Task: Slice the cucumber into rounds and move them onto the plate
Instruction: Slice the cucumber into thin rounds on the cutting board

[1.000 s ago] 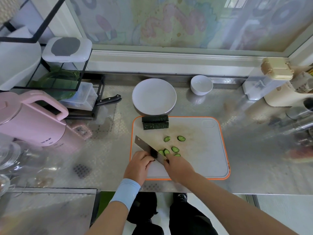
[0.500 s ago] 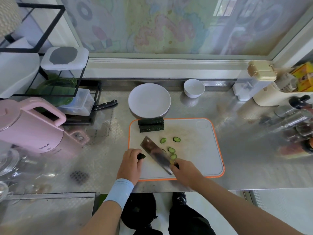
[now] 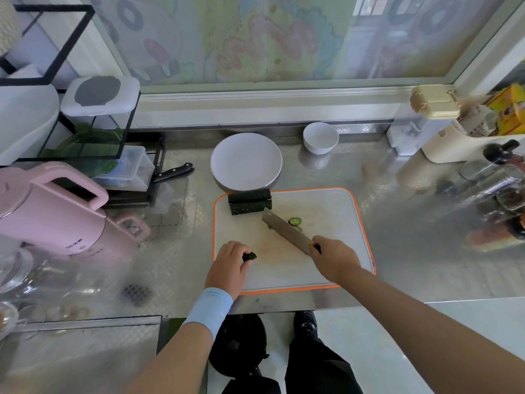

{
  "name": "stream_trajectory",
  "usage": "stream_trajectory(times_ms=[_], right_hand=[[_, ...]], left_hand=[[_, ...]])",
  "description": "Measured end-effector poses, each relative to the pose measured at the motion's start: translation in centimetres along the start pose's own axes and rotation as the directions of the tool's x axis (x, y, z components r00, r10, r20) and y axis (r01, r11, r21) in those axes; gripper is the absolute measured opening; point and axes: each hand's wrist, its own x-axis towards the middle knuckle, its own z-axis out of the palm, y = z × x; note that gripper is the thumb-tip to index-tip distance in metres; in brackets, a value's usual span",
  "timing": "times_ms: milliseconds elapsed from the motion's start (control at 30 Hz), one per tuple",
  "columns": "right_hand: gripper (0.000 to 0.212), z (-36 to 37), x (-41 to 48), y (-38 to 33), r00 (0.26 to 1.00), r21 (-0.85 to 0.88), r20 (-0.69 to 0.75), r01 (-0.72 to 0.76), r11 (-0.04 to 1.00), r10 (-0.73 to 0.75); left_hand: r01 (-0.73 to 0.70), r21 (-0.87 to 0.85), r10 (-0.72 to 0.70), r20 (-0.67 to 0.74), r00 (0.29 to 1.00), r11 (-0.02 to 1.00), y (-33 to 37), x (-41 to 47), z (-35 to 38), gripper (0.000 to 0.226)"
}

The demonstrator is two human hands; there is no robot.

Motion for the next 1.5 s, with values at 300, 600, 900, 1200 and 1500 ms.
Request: stream_trajectory(times_ms=[300, 600, 900, 1200, 1500], right_hand=[[0.021, 1.7, -0.9, -2.0, 0.986, -0.023, 0.036, 0.164, 0.986, -0.163], [0.025, 3.0, -1.0, -3.2, 0.974, -0.008, 0.065, 0.22, 0.975, -0.219], [0.029, 3.0, -2.4, -4.0, 0.963, 0.003, 0.0, 0.27, 0.963, -0.27], [0.029, 2.9, -4.1, -5.2, 0.969, -0.044, -0.007, 0.248, 0.968, -0.249], [0.042, 4.1, -5.1, -6.1, 0.98, -0.161, 0.081, 0.195, 0.967, -0.184]], left_hand=[[-0.093, -0.066, 0.09, -0.045, 0.995, 0.993, 0.8, 1.0, 2.5, 0.022], [-0.107, -0.064, 0.099, -0.111, 0.989, 0.992, 0.1, -0.5, 3.2, 0.016], [-0.086, -0.084, 0.071, -0.173, 0.982, 0.993, -0.4, -0.7, 3.8, 0.023], [-0.129, -0.074, 0.113, -0.19, 0.975, 0.989, -0.6, -0.5, 3.8, 0.027], [-0.109, -0.035, 0.101, -0.178, 0.979, 0.993, -0.3, -0.5, 3.8, 0.03]])
